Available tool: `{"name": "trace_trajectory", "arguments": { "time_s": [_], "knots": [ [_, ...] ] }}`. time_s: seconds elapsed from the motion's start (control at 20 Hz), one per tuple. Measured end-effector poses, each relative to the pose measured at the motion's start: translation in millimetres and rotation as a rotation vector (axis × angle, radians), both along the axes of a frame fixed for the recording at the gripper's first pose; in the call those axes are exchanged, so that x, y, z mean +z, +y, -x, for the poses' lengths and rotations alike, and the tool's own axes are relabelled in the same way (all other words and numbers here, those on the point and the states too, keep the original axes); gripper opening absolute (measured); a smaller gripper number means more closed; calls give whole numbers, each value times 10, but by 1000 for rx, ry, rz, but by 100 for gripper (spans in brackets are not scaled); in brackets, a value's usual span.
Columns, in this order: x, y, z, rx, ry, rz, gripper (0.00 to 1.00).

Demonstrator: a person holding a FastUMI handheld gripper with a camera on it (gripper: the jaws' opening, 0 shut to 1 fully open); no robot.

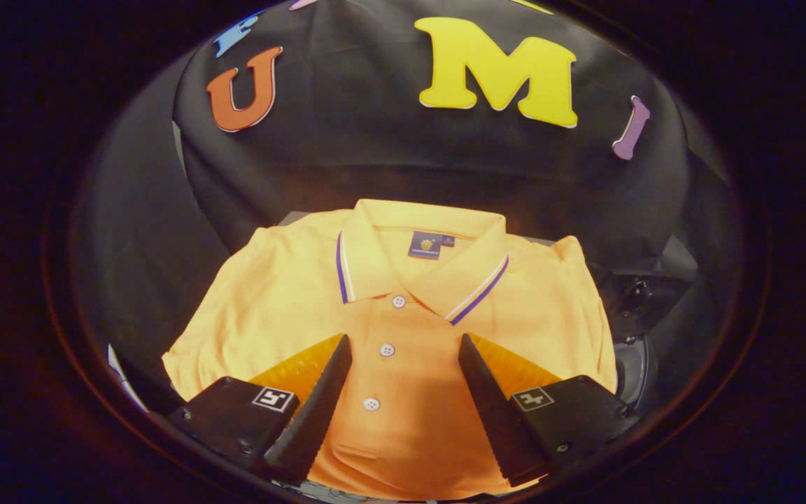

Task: Put the clothes into the washing machine and then close the washing machine lid.

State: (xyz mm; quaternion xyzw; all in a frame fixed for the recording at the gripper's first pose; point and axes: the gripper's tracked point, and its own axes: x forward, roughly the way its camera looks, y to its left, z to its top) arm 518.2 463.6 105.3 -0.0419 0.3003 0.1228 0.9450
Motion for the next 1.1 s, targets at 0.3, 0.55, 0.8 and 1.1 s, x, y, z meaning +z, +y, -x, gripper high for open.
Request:
{"name": "trace_trajectory", "arguments": {
  "time_s": [0.3, 0.55, 0.8, 1.1],
  "knots": [
    [6, -95, -4, 58, 39, -5, 62],
    [31, -353, 21, 49, 126, -126, 9],
    [71, -656, 286, 82, 54, -43, 6],
    [576, -1263, 693, 65, -30, -189, 6]
  ]
}}
